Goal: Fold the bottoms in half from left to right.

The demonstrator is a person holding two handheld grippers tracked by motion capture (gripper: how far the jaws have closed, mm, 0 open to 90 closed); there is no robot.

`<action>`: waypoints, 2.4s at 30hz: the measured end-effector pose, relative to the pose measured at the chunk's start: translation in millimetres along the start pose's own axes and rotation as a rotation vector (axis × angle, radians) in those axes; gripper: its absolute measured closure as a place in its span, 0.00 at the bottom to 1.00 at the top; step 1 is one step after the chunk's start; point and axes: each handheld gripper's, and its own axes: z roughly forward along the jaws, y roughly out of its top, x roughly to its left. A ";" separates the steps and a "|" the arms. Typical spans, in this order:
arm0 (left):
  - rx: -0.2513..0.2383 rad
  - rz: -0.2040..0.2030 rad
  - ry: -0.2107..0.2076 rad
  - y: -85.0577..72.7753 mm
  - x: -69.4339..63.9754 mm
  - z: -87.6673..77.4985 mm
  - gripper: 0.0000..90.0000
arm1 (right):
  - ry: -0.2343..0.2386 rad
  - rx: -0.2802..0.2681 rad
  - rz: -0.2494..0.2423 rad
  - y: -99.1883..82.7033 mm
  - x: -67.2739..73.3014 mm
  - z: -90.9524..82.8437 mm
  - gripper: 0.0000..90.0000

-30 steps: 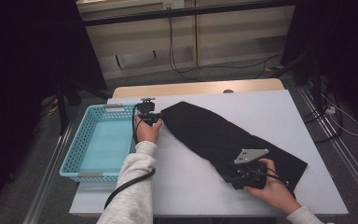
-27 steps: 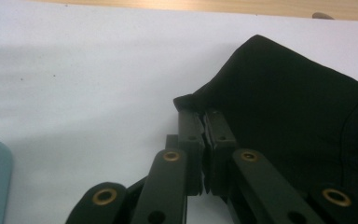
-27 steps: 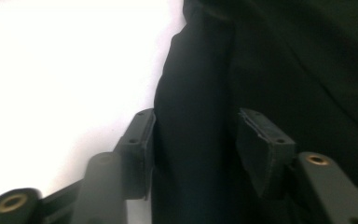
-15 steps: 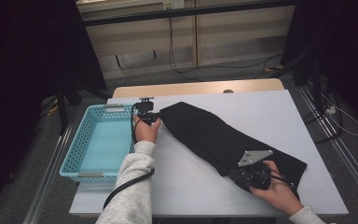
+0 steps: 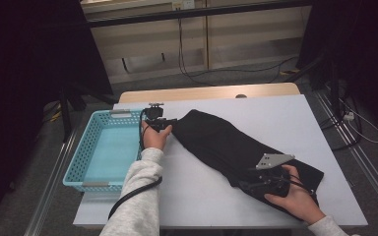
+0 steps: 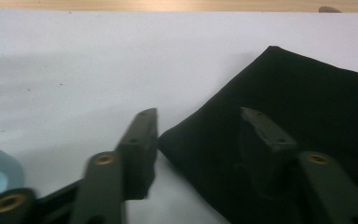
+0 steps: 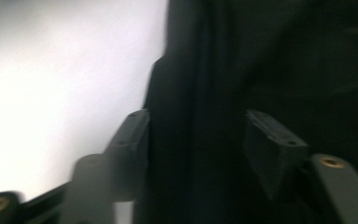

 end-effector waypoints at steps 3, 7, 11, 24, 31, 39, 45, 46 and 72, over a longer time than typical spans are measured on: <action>0.017 -0.010 0.000 -3.6 -0.1 3.5 0.40 | -0.017 -0.021 0.018 -0.3 -5.1 -4.2 0.35; 0.045 0.011 0.027 -7.8 -0.2 7.4 0.35 | -0.032 -0.035 0.031 -1.8 -9.6 -6.3 0.28; 0.058 0.000 0.045 -11.8 0.3 10.7 0.33 | -0.042 -0.039 0.045 -2.2 -11.8 -7.5 0.26; 0.098 -0.014 0.010 -12.3 -7.5 8.3 0.67 | -0.056 -0.040 0.052 -3.7 -14.1 -7.4 0.22; 0.090 -0.078 -0.031 -14.4 -11.5 10.7 0.95 | -0.068 -0.049 0.074 -4.8 -18.5 -8.8 0.20; 0.088 -0.113 -0.036 -9.9 -5.5 5.2 0.97 | -0.065 -0.053 0.081 -6.4 -20.9 -10.2 0.20; 0.054 -0.135 -0.044 -1.6 1.2 -5.5 0.97 | -0.083 -0.049 0.097 -7.2 -23.8 -10.9 0.20; 0.047 -0.141 -0.044 -0.4 1.8 -6.8 0.97 | -0.080 -0.051 0.102 -7.5 -24.3 -11.1 0.19; -0.036 -0.089 -0.131 16.3 -10.0 -33.2 0.97 | -0.080 -0.044 0.116 -9.1 -27.7 -11.1 0.18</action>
